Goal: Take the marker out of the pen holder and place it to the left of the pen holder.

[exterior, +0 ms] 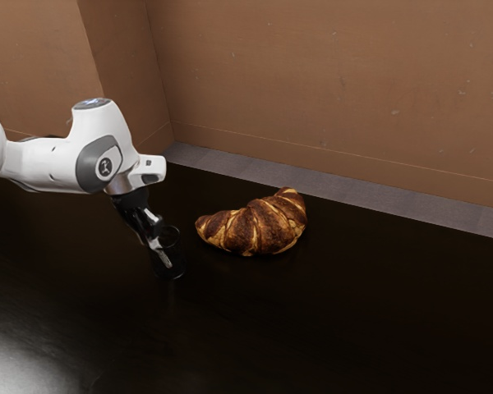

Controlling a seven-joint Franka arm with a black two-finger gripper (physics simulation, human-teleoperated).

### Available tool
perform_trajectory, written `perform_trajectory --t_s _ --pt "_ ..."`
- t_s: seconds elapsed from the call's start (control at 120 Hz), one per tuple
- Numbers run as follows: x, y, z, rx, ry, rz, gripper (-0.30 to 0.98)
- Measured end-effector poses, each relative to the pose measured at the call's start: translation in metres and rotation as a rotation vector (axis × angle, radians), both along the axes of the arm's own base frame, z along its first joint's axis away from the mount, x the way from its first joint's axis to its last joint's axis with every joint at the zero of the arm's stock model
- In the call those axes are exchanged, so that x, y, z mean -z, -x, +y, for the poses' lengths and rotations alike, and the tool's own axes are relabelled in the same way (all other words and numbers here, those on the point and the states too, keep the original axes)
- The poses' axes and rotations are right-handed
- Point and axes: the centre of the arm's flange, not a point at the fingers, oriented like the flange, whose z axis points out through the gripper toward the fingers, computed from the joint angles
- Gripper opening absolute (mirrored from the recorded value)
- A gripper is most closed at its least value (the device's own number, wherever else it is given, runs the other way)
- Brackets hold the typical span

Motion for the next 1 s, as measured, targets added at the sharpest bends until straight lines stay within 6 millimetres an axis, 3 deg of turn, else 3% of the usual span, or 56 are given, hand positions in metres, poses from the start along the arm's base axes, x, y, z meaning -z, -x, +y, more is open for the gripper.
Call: perform_trajectory --t_s 0.1,0.158,0.325,0.45,0.608,0.667,0.792,0.867,1.0 --pt "-0.002 -0.001 0.001 0.003 -0.002 -0.014 0.02" --pt "-0.014 -0.001 0.001 0.006 -0.003 -0.040 -0.02" --pt "-0.105 0.017 0.001 0.008 0.016 -0.179 -0.07" --pt "-0.154 0.035 0.059 -0.083 0.030 -0.214 -0.09" --pt "-0.184 0.044 0.119 -0.158 0.031 -0.137 -0.10" --pt "-0.182 0.033 0.132 -0.163 0.005 -0.059 -0.10" --pt "-0.155 0.005 0.160 -0.192 -0.084 0.176 -0.10" --pt "-0.133 -0.012 0.156 -0.186 -0.140 0.336 -0.10" --pt "-0.096 -0.022 0.163 -0.227 -0.227 0.614 -0.10"
